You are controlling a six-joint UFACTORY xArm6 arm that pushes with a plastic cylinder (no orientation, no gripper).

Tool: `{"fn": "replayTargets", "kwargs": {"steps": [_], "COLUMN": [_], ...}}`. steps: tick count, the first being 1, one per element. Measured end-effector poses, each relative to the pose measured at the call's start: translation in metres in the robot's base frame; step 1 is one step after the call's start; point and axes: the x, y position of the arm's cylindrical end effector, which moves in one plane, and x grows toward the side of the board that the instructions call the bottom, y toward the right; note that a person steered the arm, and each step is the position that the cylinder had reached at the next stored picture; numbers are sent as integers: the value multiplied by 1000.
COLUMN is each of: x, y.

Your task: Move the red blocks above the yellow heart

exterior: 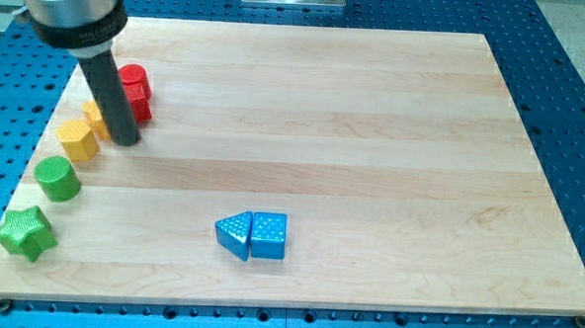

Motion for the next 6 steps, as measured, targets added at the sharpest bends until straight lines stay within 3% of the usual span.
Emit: {"fn": "replayTargets", "kwargs": {"steps": [2, 3, 4, 6], "x": [-11, -23, -94, -86], "y": [5, 75, 62, 3]}}
